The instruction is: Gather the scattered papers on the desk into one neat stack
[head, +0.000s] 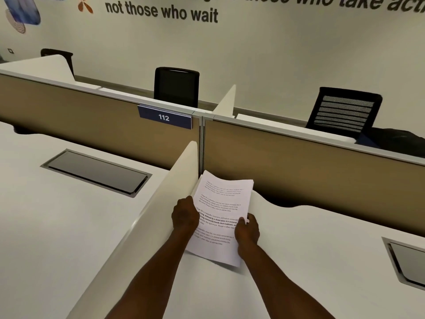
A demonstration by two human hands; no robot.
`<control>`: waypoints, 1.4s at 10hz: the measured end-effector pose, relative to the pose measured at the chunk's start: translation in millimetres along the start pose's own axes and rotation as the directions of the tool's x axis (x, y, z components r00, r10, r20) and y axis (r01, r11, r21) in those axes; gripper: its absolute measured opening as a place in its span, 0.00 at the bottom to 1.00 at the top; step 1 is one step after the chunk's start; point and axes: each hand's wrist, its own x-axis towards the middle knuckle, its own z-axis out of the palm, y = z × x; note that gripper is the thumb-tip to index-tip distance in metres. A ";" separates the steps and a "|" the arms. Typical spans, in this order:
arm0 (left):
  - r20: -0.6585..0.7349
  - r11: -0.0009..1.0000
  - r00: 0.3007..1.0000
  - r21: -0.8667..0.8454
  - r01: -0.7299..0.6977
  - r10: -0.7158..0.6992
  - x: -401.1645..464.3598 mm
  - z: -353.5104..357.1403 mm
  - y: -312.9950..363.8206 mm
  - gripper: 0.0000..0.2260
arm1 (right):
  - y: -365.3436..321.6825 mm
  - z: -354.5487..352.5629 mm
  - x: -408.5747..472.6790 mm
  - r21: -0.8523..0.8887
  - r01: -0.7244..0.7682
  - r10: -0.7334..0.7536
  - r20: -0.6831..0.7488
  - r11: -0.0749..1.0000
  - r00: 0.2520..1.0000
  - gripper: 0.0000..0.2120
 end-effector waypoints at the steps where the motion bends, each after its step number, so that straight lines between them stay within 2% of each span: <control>1: 0.000 0.996 1.000 0.086 -0.013 0.013 15.6 8.9 -3.3 0.06 | -0.9 13.6 12.1 -0.041 -0.003 0.002 -0.026 0.999 1.000 0.16; 2: -0.018 0.993 1.000 0.121 0.002 0.000 24.4 19.9 -6.0 0.09 | -1.3 22.3 19.3 -0.081 0.009 -0.013 -0.046 0.997 0.999 0.16; 3: 0.001 0.991 1.000 0.129 0.026 -0.026 23.5 34.4 0.2 0.16 | 0.7 26.3 20.5 -0.129 0.024 -0.032 -0.054 0.991 0.998 0.17; 4: 0.020 0.985 0.995 0.143 0.096 -0.100 21.0 44.3 5.1 0.30 | 2.2 25.7 18.7 -0.236 0.062 -0.078 -0.060 0.970 0.995 0.22; 5: 0.025 0.986 0.992 0.113 0.119 -0.123 21.5 48.5 3.8 0.35 | 1.2 22.2 14.7 -0.371 0.091 -0.138 -0.101 0.924 0.985 0.23; 6: 0.048 0.989 0.990 0.076 0.128 -0.132 21.7 50.8 5.6 0.37 | 1.3 18.5 12.0 -0.440 0.138 -0.189 -0.073 0.887 0.979 0.21; 9: 0.073 0.993 0.991 0.046 0.110 -0.113 20.3 49.5 -0.6 0.37 | 4.7 12.3 11.6 -0.488 0.180 -0.192 0.024 0.854 0.981 0.22; 10: 0.080 0.993 0.992 0.073 0.092 -0.098 21.5 47.7 -3.3 0.36 | 5.6 13.3 13.3 -0.509 0.182 -0.183 0.049 0.841 0.982 0.26; 11: 0.093 0.993 0.992 0.087 0.082 -0.090 22.1 45.2 -4.8 0.36 | 7.8 14.5 14.4 -0.528 0.184 -0.178 0.062 0.829 0.982 0.36; 12: 0.095 0.996 0.992 0.041 0.075 -0.078 19.5 41.0 -4.2 0.38 | 9.1 13.8 7.3 -0.542 0.227 -0.208 0.096 0.809 0.973 0.37; 13: 0.044 1.000 0.999 0.003 0.017 -0.017 13.1 42.8 -4.0 0.39 | 13.3 8.6 4.2 -0.573 0.287 -0.278 0.106 0.768 0.955 0.36; 14: 0.031 0.994 0.994 0.039 -0.105 0.104 2.0 44.4 -0.5 0.38 | 7.4 -5.0 3.0 -0.631 0.313 -0.314 0.114 0.710 0.943 0.36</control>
